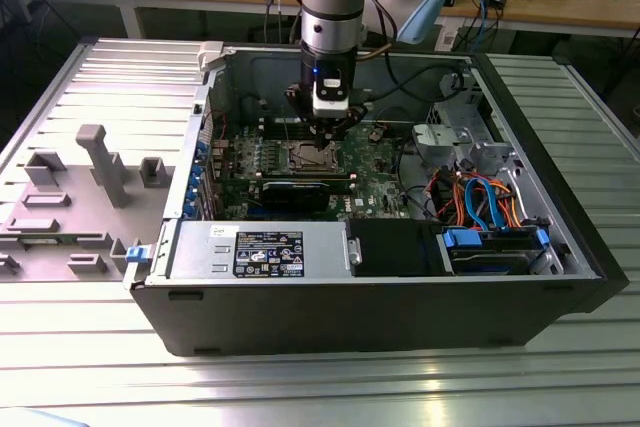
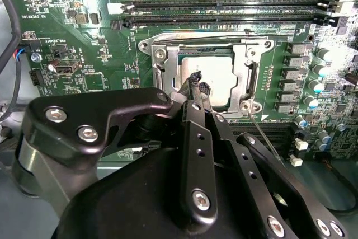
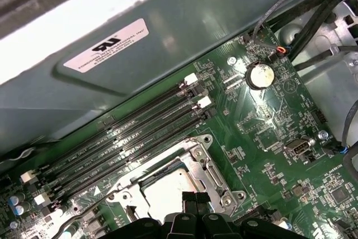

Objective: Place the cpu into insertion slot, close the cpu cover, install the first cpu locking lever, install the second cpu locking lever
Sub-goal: 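Install the first cpu locking lever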

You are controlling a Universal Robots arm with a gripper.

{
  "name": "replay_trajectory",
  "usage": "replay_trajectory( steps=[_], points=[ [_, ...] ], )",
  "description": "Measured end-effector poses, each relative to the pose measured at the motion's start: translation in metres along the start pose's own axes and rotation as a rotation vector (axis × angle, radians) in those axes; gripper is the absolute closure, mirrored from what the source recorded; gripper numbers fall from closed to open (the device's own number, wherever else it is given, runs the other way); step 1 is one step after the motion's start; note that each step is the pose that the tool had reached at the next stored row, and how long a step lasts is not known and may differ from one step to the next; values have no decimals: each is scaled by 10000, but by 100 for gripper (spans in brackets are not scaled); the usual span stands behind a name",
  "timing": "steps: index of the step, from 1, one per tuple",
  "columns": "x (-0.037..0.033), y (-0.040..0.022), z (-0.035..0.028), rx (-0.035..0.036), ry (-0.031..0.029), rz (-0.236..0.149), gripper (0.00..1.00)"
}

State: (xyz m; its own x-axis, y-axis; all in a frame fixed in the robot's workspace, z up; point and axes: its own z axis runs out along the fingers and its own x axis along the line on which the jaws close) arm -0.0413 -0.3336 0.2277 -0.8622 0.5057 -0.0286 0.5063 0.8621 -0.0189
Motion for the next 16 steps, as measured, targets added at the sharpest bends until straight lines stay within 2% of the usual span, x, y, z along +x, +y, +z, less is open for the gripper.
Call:
replay_trajectory(
  steps=[7, 9, 10, 16],
  points=[
    [0, 0, 0, -12, -9, -447, 89],
    [0, 0, 0, -24, -16, -840, 89],
    [0, 0, 0, -27, -18, -919, 89],
    [0, 0, 0, -34, -23, -1182, 89]
  ],
)
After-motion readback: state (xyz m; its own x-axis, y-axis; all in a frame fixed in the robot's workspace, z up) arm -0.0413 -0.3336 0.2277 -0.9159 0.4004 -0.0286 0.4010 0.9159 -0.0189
